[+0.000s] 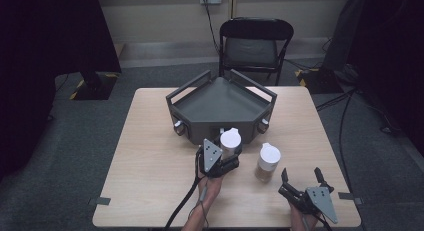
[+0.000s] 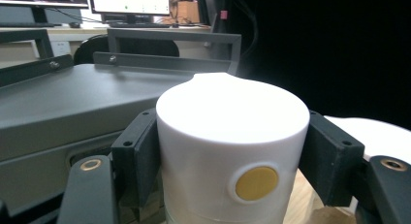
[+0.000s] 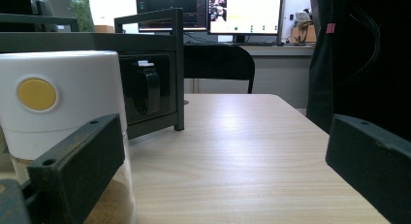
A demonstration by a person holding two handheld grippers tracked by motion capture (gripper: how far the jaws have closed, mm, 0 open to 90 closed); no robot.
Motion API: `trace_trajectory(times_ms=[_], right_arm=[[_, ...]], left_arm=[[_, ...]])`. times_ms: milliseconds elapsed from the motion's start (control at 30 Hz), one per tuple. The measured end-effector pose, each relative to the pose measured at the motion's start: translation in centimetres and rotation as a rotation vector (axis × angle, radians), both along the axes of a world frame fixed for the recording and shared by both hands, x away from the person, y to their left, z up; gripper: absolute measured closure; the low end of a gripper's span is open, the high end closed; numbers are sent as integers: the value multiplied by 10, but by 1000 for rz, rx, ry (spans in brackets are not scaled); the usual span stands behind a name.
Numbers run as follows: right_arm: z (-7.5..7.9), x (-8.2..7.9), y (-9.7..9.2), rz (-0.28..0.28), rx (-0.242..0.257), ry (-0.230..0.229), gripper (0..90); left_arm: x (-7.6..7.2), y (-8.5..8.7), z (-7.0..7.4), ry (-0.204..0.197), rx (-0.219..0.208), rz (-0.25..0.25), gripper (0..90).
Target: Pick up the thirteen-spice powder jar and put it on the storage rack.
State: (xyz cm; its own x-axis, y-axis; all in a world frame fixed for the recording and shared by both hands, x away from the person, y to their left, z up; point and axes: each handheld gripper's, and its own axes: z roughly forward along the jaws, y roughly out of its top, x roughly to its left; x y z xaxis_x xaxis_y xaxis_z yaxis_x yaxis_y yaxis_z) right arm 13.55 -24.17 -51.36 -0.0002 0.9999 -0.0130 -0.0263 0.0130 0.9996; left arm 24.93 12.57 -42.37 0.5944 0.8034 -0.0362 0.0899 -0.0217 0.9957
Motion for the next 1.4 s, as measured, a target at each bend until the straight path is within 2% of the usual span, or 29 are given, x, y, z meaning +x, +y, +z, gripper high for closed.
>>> trace_trajectory(times_ms=[267, 700, 967, 1233, 1400], right_arm=[[0, 0, 0, 0, 0, 0, 0], [0, 0, 0, -1, 0, 0, 0], [0, 0, 0, -1, 0, 0, 0], [0, 0, 0, -1, 0, 0, 0], [0, 0, 1, -3, 0, 1, 0]], left_arm=[[3, 10, 14, -11, 3, -7, 308], [6, 18, 27, -16, 7, 1, 309], [8, 24, 40, -23, 5, 0, 309], [12, 29, 52, -17, -9, 19, 308], [15, 31, 62, -27, -8, 34, 308]])
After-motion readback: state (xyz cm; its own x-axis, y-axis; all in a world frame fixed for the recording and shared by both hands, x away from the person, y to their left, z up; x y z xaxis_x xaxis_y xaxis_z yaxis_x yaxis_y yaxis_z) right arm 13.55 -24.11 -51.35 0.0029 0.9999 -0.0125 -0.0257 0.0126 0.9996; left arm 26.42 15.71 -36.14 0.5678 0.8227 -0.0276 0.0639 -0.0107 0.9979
